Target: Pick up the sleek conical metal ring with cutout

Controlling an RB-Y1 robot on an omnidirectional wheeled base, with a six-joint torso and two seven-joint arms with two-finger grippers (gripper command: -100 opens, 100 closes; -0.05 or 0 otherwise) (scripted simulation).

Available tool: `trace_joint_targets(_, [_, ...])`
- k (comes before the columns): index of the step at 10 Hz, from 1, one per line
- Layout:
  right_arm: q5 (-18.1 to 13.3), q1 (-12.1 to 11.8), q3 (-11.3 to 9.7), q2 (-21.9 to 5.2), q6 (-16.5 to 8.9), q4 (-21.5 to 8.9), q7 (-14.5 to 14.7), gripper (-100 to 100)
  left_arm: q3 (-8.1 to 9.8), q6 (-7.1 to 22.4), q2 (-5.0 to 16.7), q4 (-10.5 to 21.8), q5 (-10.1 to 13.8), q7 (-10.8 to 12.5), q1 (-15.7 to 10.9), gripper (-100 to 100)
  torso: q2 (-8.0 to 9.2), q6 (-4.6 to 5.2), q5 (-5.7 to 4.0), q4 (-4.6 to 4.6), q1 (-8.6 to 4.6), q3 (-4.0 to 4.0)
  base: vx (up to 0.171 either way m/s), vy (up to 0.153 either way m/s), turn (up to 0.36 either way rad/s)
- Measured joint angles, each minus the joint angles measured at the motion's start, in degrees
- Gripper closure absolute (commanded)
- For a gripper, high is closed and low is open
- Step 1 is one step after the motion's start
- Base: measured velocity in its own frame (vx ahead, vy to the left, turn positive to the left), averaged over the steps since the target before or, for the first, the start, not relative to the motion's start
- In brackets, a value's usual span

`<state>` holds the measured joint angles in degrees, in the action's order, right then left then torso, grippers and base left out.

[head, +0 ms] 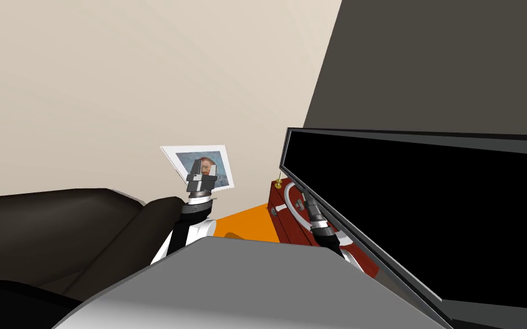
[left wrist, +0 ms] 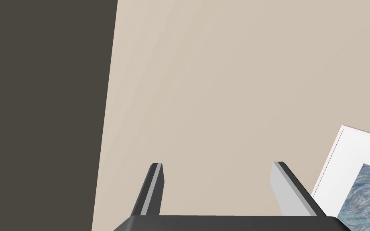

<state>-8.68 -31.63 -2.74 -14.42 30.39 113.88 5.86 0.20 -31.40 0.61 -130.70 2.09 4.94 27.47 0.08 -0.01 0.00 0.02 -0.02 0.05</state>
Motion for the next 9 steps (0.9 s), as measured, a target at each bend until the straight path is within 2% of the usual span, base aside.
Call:
trace_joint_targets(2, [-0.8,0.3,-0.5,-1.9,-1.2,-2.2,0.2,-100,0.0,0.0,0.0,0.0,0.0,0.0,0.0,0,-0.05,0.0,0.0,-0.01,0.01,-0.03,-0.004,0.005,0.042])
trace_joint_targets(3, [-1.0,0.2,-0.6,-2.5,-1.0,-3.5,0.3,-100,0.0,0.0,0.0,0.0,0.0,0.0,0.0,0,-0.06,0.01,0.0,-0.01,0.02,-0.04,-0.003,0.008,0.073])
trace_joint_targets(6, [-2.7,0.8,-1.6,-6.7,-2.2,-9.4,0.7,-100,0.0,0.0,0.0,0.0,0.0,0.0,0.0,0,-0.07,0.0,0.01,-0.02,0.07,-0.04,-0.002,0.018,0.094])
trace_joint_targets(9, [-3.5,0.2,-2.0,-10.1,-3.4,-11.9,0.7,-100,0.0,0.0,0.0,0.0,0.0,0.0,0.0,0,-0.09,0.02,0.02,-0.02,0.06,-0.05,0.004,0.018,0.062])
